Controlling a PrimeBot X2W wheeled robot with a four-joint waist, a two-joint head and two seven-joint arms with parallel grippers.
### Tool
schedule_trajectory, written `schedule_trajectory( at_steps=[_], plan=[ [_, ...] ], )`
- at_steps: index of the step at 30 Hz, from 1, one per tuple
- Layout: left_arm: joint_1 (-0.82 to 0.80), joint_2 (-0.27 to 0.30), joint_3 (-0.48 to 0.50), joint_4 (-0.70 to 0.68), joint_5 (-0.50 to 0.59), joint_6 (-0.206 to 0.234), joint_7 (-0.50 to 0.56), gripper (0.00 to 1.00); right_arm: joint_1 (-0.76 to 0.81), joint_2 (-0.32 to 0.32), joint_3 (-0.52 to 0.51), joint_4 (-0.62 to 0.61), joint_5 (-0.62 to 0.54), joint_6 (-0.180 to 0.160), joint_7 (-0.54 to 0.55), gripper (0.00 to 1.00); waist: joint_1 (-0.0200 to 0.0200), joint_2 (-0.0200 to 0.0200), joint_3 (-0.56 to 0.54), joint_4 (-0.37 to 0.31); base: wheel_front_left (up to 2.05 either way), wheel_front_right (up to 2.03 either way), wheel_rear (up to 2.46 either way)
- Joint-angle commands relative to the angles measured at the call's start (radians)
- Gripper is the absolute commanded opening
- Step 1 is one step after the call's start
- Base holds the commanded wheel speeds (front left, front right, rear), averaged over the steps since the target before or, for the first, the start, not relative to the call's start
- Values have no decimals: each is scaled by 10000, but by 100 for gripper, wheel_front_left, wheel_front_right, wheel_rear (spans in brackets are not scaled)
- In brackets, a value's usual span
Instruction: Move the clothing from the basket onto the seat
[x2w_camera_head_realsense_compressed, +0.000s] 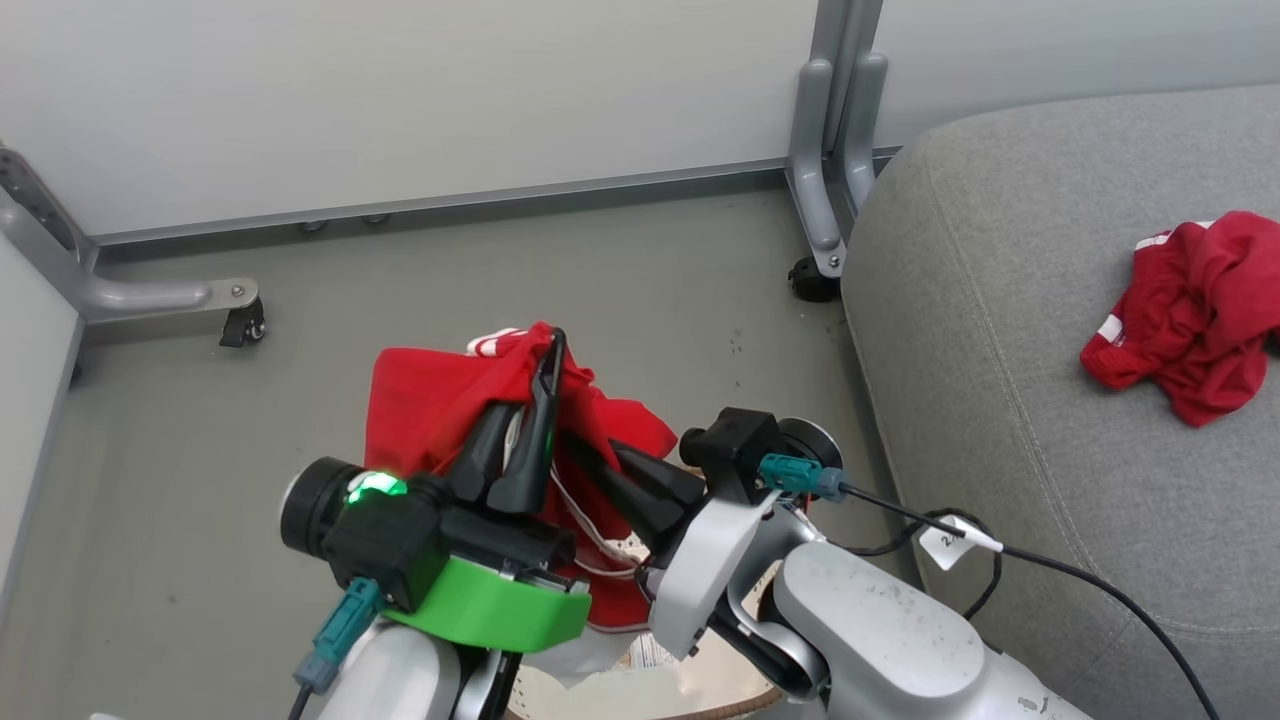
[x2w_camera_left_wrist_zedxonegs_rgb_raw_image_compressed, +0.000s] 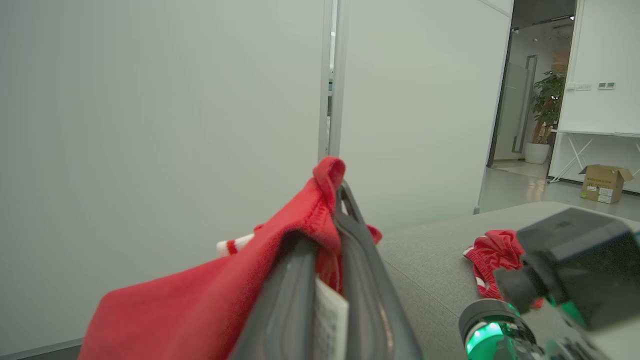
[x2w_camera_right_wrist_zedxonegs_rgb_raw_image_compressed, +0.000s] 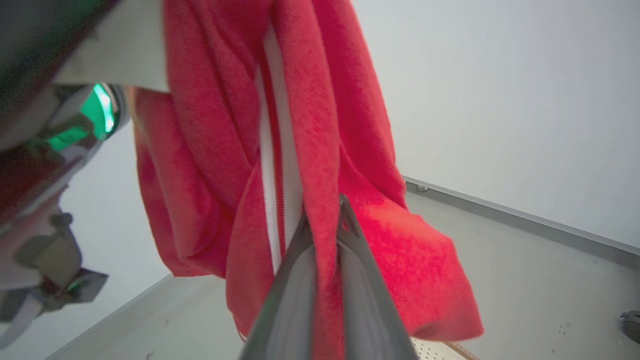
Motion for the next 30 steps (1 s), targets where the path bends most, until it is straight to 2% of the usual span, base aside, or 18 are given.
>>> schedule_trajectory(
  at_steps=[1, 2, 21, 30],
  plan=[
    [-182, 26, 90, -172, 149, 96, -8, 65, -104, -21, -6, 81, 86, -3, -51, 0, 0, 0, -9, 6, 0, 0, 0],
    [-125, 39, 54, -132, 204, 99, -8, 100, -85, -21, -33, 105, 123, -3, -76, 0, 0, 0, -32, 10, 0, 0, 0],
    [1422, 1093, -553, 617, 357, -74, 694, 100, -227, 6, -652, 850, 348, -3, -475, 0, 0, 0, -136, 256, 0, 0, 0],
    [1908, 1365, -876, 609, 328, -222, 876, 100, -130, 10, -746, 1266, 264, -3, -618, 0, 0, 0, -122, 305, 0, 0, 0]
  ],
)
